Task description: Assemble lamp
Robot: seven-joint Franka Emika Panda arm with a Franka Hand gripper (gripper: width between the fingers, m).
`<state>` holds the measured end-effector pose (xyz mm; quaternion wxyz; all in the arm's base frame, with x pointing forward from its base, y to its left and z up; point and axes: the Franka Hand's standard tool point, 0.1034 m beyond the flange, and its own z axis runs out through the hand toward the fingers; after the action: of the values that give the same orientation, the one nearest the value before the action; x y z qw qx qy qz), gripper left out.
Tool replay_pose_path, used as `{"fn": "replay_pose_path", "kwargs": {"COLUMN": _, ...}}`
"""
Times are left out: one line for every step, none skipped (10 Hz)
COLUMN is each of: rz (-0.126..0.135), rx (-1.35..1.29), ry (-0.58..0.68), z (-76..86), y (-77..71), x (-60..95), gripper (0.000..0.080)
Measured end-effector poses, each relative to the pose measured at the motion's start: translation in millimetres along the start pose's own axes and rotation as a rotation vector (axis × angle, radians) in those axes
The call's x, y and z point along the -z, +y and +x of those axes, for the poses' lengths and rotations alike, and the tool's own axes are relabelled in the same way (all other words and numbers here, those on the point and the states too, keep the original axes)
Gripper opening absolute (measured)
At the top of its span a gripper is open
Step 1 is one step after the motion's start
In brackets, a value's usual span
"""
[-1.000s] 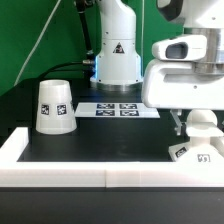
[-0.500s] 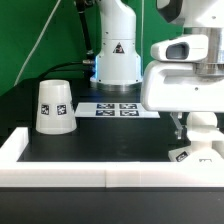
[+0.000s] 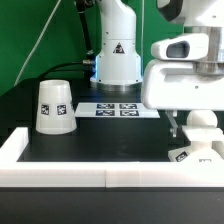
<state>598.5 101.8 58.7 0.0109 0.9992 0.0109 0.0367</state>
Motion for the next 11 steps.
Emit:
{"fn": "replay_pose_path", "kwargs": {"rz": 0.002, "rx": -0.019, "ry": -0.01, "z": -12.9, "y": -3.5, "x": 8.8, "gripper": 0.0698}}
{"fn": "replay_pose_path", "kwargs": {"rz": 0.005, "rx": -0.03, "ry": -0.015, "z": -26.3, "y": -7.2, "x": 17.3, "gripper": 0.0698}}
{"fn": "replay_pose_path", "kwargs": {"rz": 0.006, "rx": -0.038, "ry": -0.023, "z": -39.7, "y": -13.5, "x": 22.1, "gripper": 0.0698}}
{"fn": "replay_pose_path", "kwargs": {"rz": 0.006, "rx": -0.043, "ry": -0.03, "z": -49.5, "y": -21.0, "x": 24.2, "gripper": 0.0698}}
{"fn": "replay_pose_path", "kwargs": {"rz": 0.006, "rx": -0.057, "ry": -0.033, "z": -62.0, "y": -29.6, "x": 25.6, "gripper": 0.0698}}
{"fn": "replay_pose_path", "kwargs": {"rz": 0.008, "rx": -0.058, "ry": -0.036, "z": -78.6, "y": -40.2, "x": 24.5, "gripper": 0.0698}}
{"fn": "replay_pose_path", "kwargs": {"rz": 0.009, "rx": -0.045, "ry": -0.037, "z": -91.5, "y": -46.7, "x": 20.6, "gripper": 0.0698}}
{"fn": "replay_pose_path", "kwargs": {"rz": 0.01, "rx": -0.035, "ry": -0.036, "z": -102.6, "y": -49.2, "x": 14.5, "gripper": 0.0698}}
{"fn": "replay_pose_path", "kwargs": {"rz": 0.009, "rx": -0.03, "ry": -0.038, "z": -107.6, "y": -49.0, "x": 11.5, "gripper": 0.0698}}
{"fn": "replay_pose_path", "kwargs": {"rz": 0.007, "rx": -0.029, "ry": -0.046, "z": -107.4, "y": -48.2, "x": 11.8, "gripper": 0.0698}}
{"fn": "replay_pose_path", "kwargs": {"rz": 0.002, "rx": -0.027, "ry": -0.062, "z": -107.3, "y": -47.4, "x": 12.5, "gripper": 0.0698}}
